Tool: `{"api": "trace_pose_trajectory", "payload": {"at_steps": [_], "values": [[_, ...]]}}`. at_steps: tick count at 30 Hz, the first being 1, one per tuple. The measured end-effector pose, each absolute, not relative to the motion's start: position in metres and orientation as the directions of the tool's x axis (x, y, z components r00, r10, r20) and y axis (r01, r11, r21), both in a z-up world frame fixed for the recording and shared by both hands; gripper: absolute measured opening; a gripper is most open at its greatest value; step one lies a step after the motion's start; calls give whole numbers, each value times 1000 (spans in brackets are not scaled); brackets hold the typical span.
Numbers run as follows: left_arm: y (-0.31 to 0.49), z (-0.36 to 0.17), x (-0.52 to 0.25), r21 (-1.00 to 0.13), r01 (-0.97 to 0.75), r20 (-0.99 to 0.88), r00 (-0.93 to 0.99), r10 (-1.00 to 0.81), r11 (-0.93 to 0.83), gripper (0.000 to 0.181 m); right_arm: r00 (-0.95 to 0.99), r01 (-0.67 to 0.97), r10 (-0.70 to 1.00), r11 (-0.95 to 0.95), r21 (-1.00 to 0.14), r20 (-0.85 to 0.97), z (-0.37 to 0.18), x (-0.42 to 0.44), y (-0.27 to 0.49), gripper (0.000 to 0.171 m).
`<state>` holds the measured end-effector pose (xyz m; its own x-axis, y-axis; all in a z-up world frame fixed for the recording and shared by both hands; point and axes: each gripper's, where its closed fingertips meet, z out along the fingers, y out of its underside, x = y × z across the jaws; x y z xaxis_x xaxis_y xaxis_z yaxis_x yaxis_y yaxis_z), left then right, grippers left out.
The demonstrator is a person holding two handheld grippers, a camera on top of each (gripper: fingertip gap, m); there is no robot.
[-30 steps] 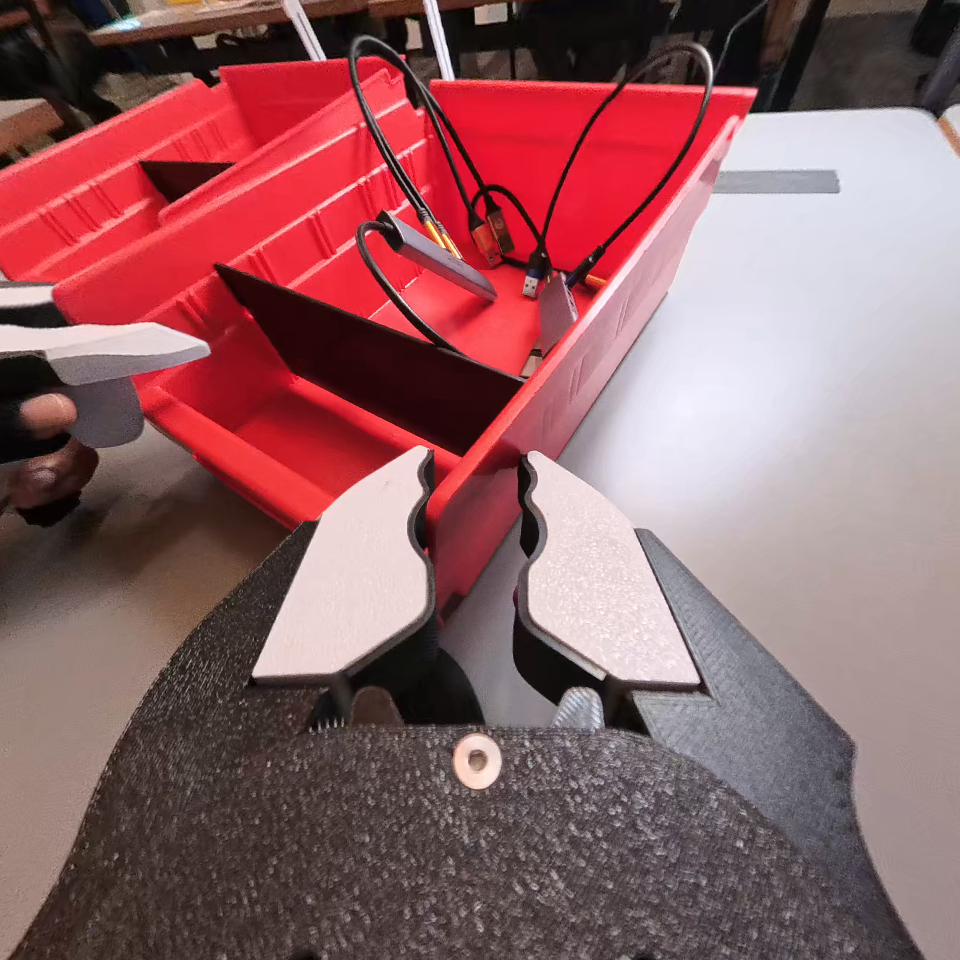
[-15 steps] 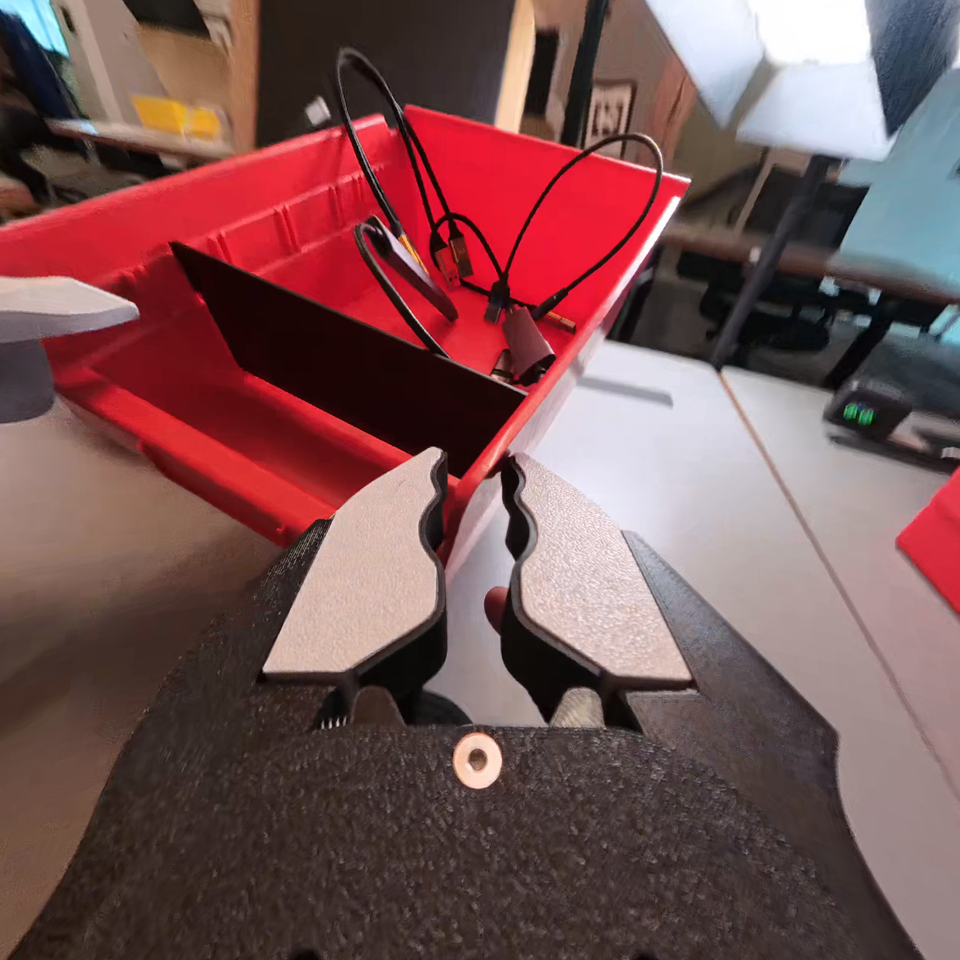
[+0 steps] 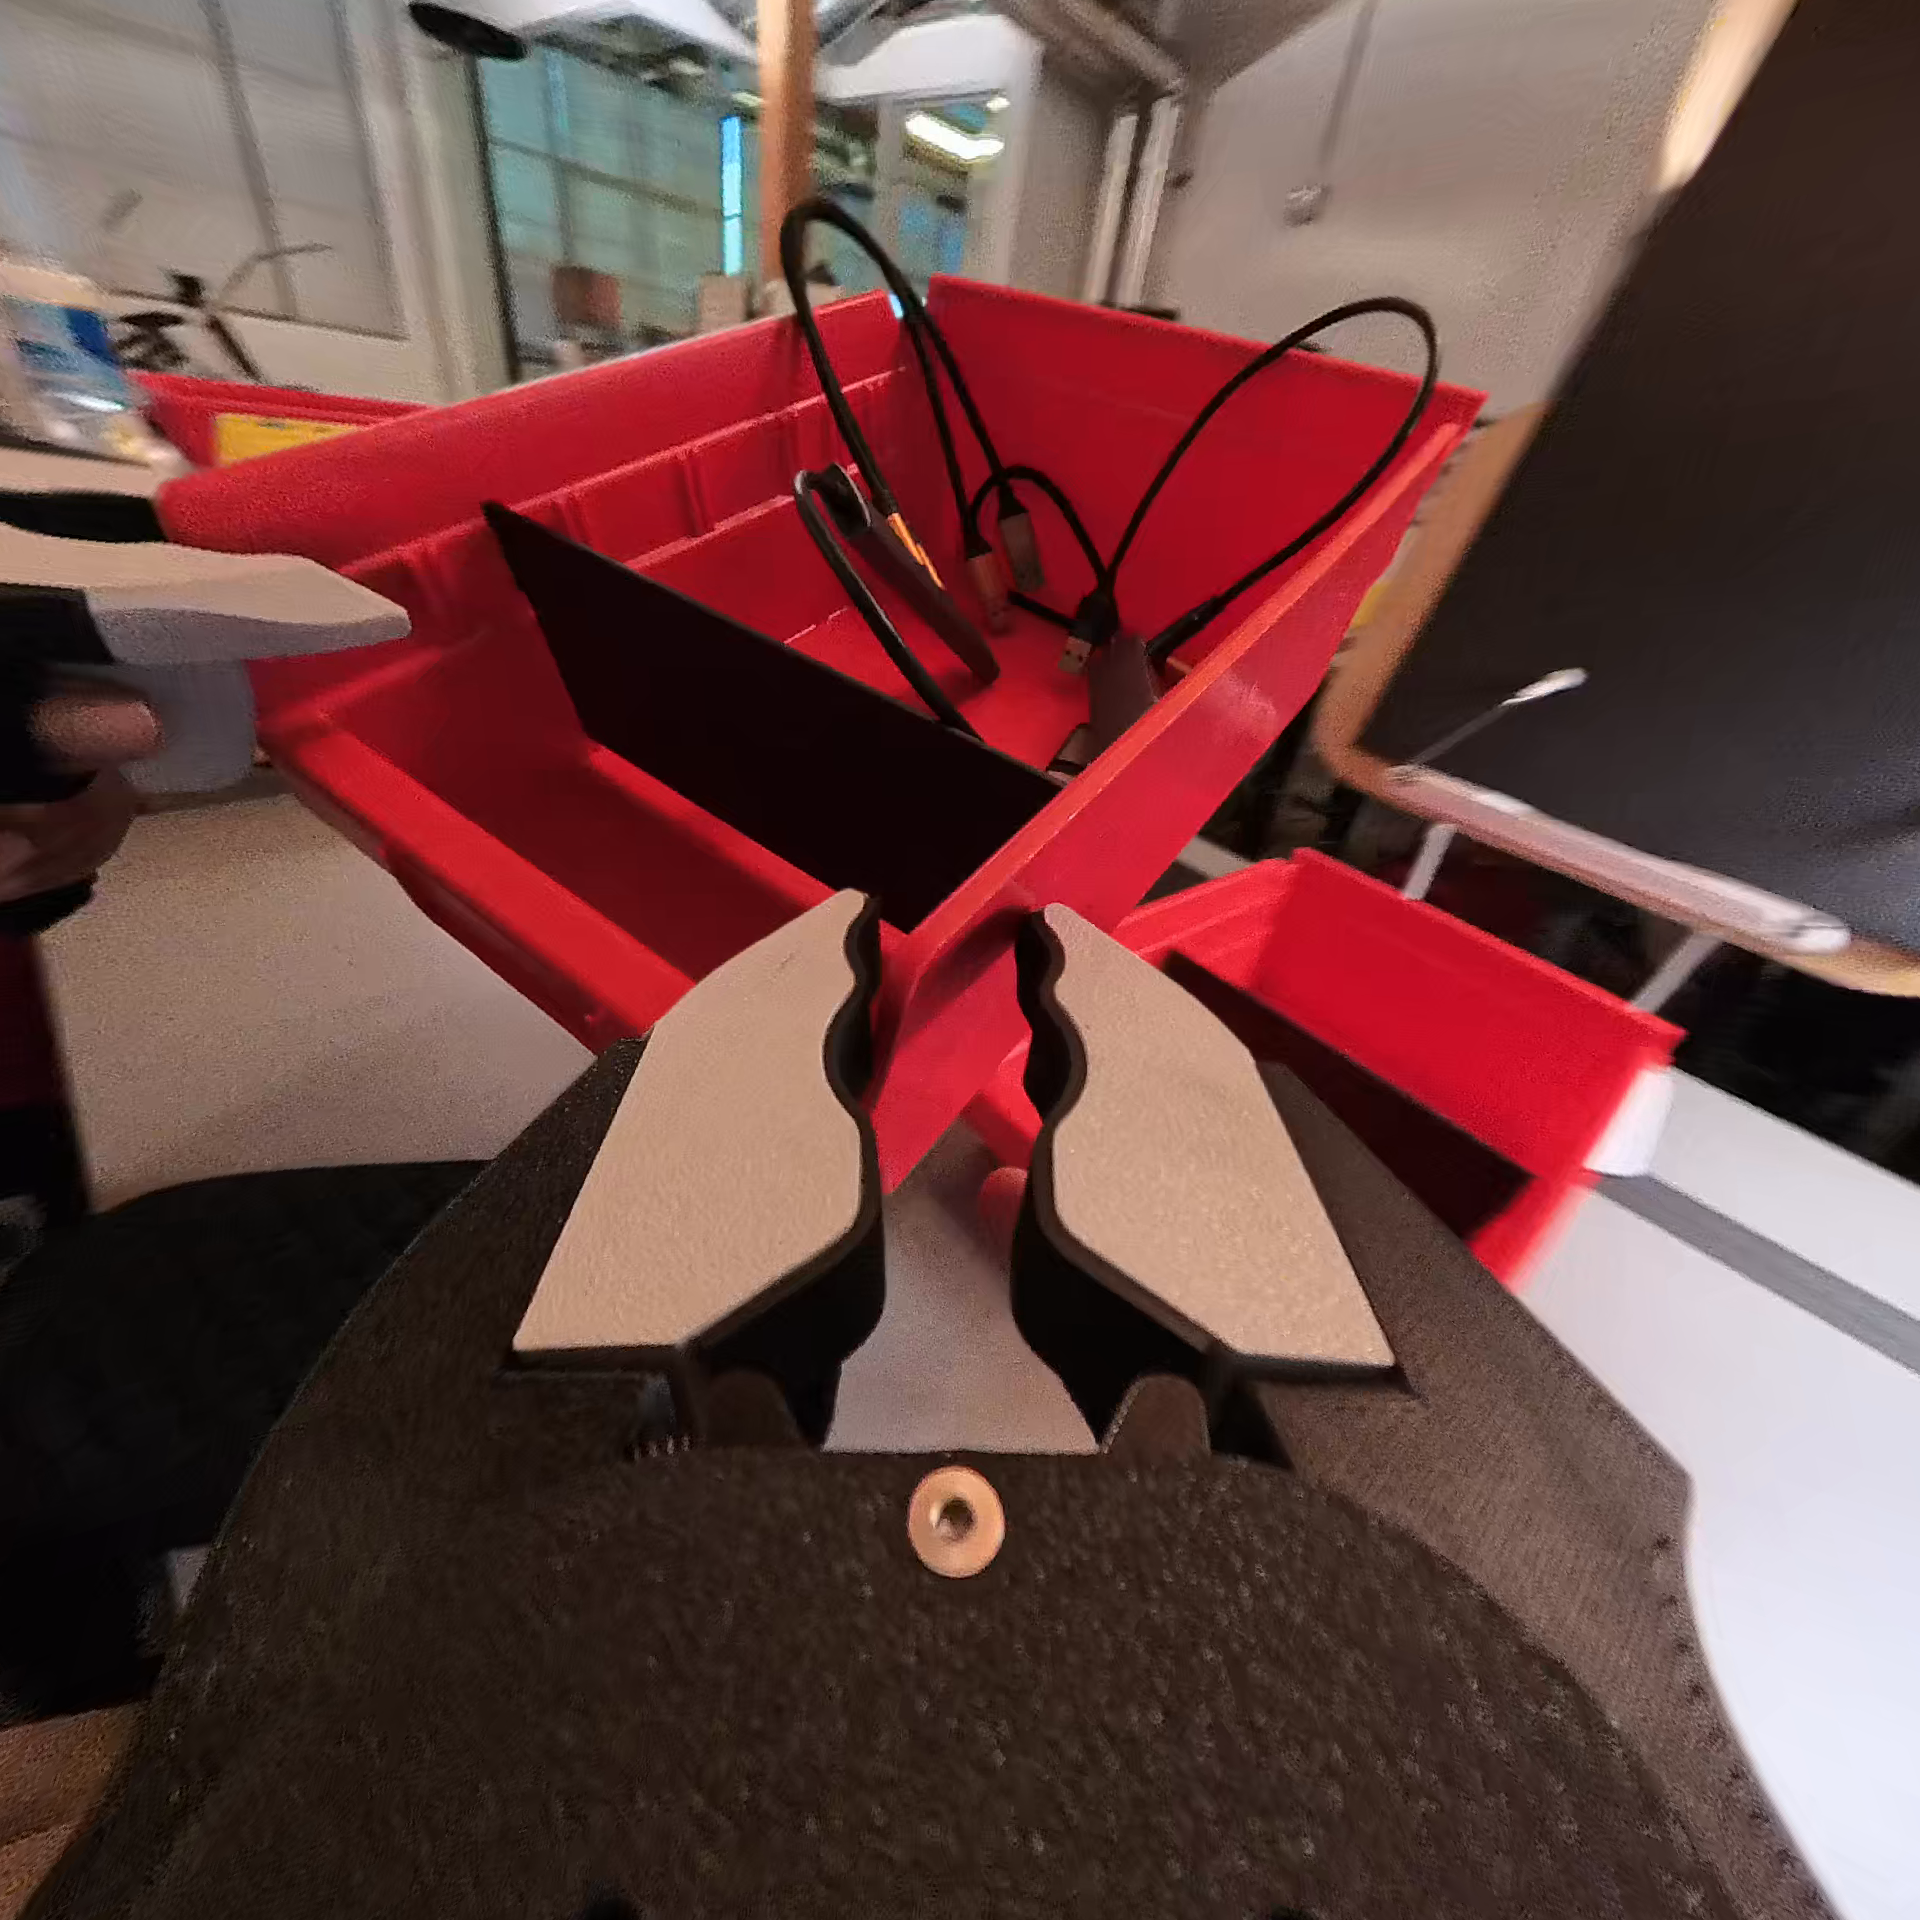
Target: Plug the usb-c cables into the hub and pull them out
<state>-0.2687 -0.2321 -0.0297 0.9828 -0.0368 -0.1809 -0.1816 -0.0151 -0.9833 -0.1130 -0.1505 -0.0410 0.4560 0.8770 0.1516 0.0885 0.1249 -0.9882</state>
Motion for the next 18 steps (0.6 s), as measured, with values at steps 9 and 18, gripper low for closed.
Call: {"api": "trace_pose_trajectory", "payload": {"at_steps": [9, 18], "values": [[-270, -136, -373, -981, -13, -40, 989, 140, -192, 15, 242, 287, 969, -16, -958, 56, -169, -226, -181, 27], [-240, -196, -371, -945, -73, -98, 993, 66, -318, 21, 213, 344, 976, -41, -938, 35, -190, -224, -142, 25]]}}
